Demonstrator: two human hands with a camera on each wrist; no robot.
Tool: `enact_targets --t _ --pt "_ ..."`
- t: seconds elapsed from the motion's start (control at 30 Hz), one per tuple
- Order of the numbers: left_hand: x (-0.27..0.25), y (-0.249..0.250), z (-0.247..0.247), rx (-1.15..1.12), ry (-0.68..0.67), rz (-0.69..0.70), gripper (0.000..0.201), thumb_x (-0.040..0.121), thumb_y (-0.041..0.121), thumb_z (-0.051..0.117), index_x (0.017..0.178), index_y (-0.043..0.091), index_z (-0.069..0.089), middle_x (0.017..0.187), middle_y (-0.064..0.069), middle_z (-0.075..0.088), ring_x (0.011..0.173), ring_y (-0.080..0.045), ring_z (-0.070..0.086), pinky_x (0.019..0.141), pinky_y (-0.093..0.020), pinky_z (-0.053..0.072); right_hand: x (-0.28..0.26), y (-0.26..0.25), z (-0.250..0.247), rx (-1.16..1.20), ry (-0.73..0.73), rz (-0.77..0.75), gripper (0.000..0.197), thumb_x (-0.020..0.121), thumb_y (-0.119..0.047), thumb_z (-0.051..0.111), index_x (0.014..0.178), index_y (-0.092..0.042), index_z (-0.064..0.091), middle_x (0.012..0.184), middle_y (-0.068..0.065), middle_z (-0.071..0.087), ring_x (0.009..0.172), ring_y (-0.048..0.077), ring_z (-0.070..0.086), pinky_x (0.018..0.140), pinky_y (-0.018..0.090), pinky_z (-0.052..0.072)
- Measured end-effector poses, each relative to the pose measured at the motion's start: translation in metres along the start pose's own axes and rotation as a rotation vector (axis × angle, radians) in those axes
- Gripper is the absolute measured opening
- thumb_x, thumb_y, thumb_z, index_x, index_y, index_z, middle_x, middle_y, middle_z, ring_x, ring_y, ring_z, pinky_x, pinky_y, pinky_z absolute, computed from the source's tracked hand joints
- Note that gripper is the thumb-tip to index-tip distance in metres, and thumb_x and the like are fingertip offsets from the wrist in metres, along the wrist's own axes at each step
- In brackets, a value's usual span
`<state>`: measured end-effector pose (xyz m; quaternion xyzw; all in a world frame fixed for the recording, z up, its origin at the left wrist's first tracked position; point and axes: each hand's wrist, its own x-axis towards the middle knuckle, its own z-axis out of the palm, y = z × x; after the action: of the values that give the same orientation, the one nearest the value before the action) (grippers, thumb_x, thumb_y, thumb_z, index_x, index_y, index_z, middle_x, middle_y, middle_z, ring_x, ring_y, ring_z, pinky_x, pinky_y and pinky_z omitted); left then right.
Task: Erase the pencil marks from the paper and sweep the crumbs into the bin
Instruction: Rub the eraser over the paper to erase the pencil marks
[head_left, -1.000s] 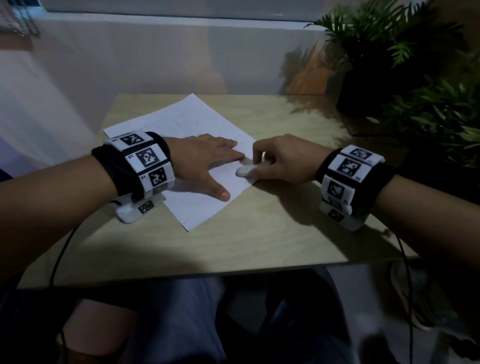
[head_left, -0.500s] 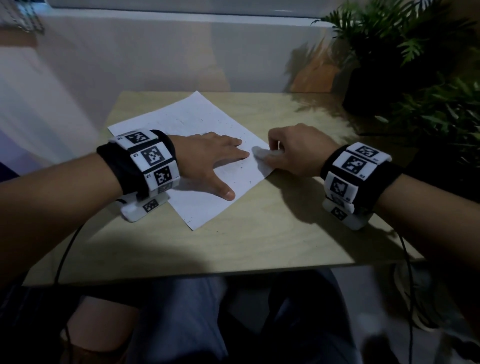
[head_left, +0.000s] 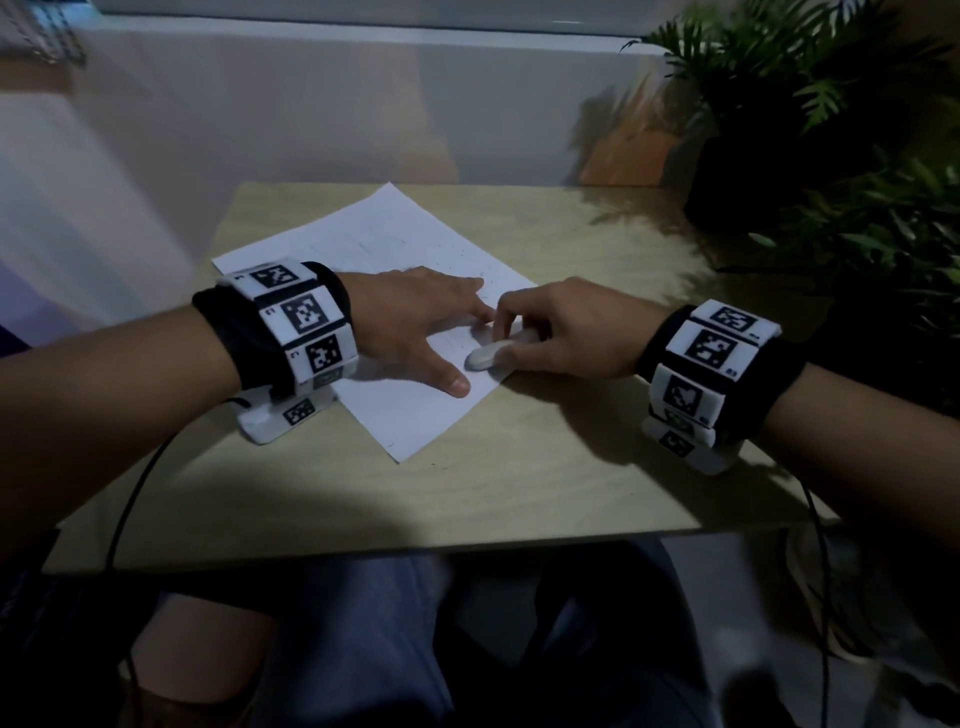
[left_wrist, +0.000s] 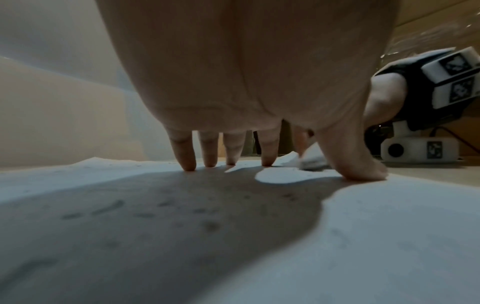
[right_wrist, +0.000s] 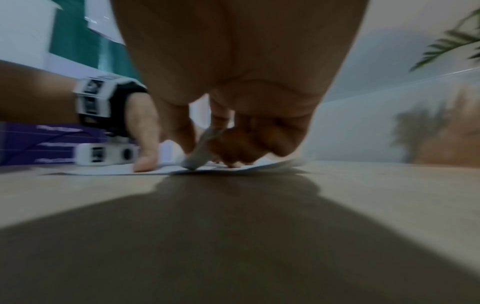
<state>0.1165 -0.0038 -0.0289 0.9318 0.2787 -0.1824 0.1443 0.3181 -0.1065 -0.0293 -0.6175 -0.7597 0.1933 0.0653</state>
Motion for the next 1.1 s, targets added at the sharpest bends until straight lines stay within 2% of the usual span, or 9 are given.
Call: enact_targets --t 0.1,0.17,0.33,0.5,0.67,0.73,0.87,1.0,1.1 --pt "-0.001 -0.001 -0.001 0.063 -0.082 -0.017 0.106 0.078 0.079 0.06 0.159 0.047 0.0 0.169 0.009 -0.014 0.155 -0.017 -0.008 0.125 -0.043 0.001 0.008 0.012 -0.004 -0.115 0.153 0.128 0.045 0.08 -0.074 0.059 0.093 -0.031 0.061 0.086 -0.005 0.063 0.08 0.019 0.058 0.072 0.034 0.049" --pt "-0.002 -0.003 -0.002 0.066 -0.113 -0.021 0.113 0.076 0.079 0.061 0.159 0.045 -0.007 0.168 0.011 -0.019 0.155 -0.014 -0.013 0.123 -0.039 -0.003 0.011 0.015 -0.001 -0.181 0.222 0.145 0.042 0.084 -0.07 0.057 0.091 -0.029 0.058 0.087 -0.001 0.064 0.082 0.024 0.059 0.072 0.038 0.051" --pt "0.0 -0.003 0.002 0.033 -0.056 -0.046 0.121 0.07 0.079 0.068 0.161 0.038 0.0 0.168 0.016 -0.013 0.155 -0.009 -0.008 0.125 -0.037 0.0 0.003 0.001 0.0 -0.051 0.06 -0.004 0.029 0.087 -0.06 0.065 0.088 -0.032 0.057 0.074 -0.012 0.056 0.069 0.006 0.052 0.063 0.027 0.041" --pt "0.001 -0.006 0.003 0.037 -0.058 -0.054 0.122 0.069 0.082 0.067 0.161 0.037 0.0 0.167 0.019 -0.013 0.154 -0.008 -0.01 0.126 -0.038 0.0 0.015 0.019 -0.004 -0.192 0.254 0.197 0.041 0.084 -0.069 0.057 0.087 -0.028 0.058 0.088 -0.001 0.064 0.082 0.025 0.058 0.067 0.035 0.045" --pt "0.001 -0.007 0.004 0.032 -0.049 -0.053 0.124 0.068 0.083 0.068 0.161 0.036 0.0 0.167 0.019 -0.012 0.155 -0.008 -0.009 0.127 -0.04 0.002 0.001 0.002 -0.004 -0.026 0.055 0.021 0.03 0.085 -0.058 0.067 0.09 -0.028 0.062 0.075 -0.011 0.057 0.069 0.006 0.053 0.063 0.025 0.04" --pt "0.001 -0.006 0.003 0.04 -0.059 -0.055 0.125 0.067 0.084 0.065 0.161 0.036 0.0 0.167 0.019 -0.013 0.155 -0.008 -0.009 0.127 -0.041 0.002 0.005 0.01 -0.006 -0.024 0.07 0.083 0.032 0.082 -0.061 0.069 0.091 -0.031 0.063 0.078 -0.012 0.057 0.074 0.01 0.054 0.065 0.029 0.04" --pt "0.001 -0.005 0.002 0.049 -0.08 -0.05 0.128 0.063 0.087 0.06 0.161 0.035 -0.002 0.167 0.019 -0.015 0.154 -0.008 -0.011 0.127 -0.04 0.0 0.014 0.024 -0.007 -0.165 0.264 0.202 0.039 0.082 -0.067 0.06 0.085 -0.029 0.059 0.085 -0.004 0.061 0.082 0.024 0.057 0.067 0.034 0.041" --pt "0.0 -0.005 0.002 0.056 -0.078 -0.054 0.124 0.069 0.083 0.063 0.162 0.034 -0.002 0.168 0.017 -0.015 0.154 -0.008 -0.011 0.126 -0.039 0.0 0.007 0.009 -0.005 -0.037 0.094 0.039 0.031 0.085 -0.057 0.067 0.09 -0.027 0.063 0.077 -0.01 0.059 0.07 0.011 0.053 0.063 0.03 0.039" --pt "0.0 -0.003 0.002 0.066 -0.075 -0.055 0.123 0.07 0.082 0.064 0.162 0.034 -0.002 0.168 0.017 -0.014 0.154 -0.008 -0.01 0.126 -0.038 0.0 0.009 0.012 -0.01 -0.007 0.084 0.111 0.039 0.079 -0.065 0.067 0.09 -0.028 0.066 0.081 -0.011 0.059 0.074 0.009 0.054 0.062 0.028 0.039"
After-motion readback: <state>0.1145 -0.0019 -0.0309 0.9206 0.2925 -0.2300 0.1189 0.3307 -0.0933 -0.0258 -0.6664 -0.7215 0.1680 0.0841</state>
